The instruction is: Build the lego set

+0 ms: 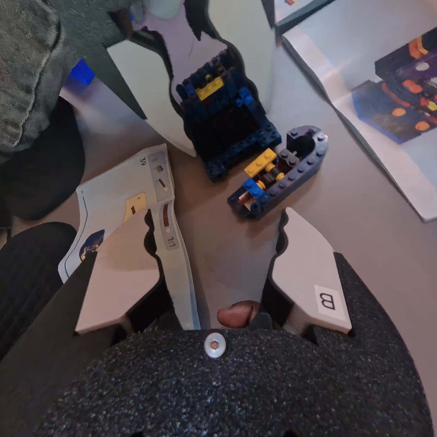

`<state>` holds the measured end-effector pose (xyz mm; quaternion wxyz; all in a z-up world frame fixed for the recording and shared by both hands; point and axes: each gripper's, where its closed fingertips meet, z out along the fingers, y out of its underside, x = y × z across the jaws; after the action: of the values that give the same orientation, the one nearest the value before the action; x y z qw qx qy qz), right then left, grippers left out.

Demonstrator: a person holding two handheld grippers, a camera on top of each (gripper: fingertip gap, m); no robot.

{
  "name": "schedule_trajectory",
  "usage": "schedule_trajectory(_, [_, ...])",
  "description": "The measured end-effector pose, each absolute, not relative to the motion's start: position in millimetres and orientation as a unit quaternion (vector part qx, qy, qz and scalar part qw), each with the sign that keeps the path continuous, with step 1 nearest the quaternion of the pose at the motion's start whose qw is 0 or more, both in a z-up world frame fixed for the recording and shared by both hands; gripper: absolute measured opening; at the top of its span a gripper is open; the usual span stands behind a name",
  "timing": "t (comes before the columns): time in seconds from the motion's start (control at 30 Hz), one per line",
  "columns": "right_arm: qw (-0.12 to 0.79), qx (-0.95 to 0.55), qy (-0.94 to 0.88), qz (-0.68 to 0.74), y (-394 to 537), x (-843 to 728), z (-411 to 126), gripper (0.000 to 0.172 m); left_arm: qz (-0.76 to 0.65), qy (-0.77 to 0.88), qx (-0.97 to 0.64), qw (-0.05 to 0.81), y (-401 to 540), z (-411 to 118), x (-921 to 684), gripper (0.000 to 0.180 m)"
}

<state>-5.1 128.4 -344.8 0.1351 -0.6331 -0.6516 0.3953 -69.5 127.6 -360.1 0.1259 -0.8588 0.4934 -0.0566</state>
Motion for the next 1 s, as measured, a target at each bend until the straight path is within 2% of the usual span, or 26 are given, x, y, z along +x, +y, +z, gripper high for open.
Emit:
schedule_trajectory(0.33, [0.147,-0.610,-0.671,0.395,119,-14,-347,0.100,-0.049,0.492,-0.857,0.142,133,-356,-70,0.068])
schedule_trajectory(0.57, [0.180,-0.598,-0.672,0.398,139,-23,-349,0.121,-0.039,0.503,-0.852,0.138,135,-357,-76,0.068])
schedule_trajectory(1.0, [0.182,-0.610,-0.666,0.389,133,-38,-350,0.130,-0.048,0.503,-0.851,0.145,134,-353,-72,0.068])
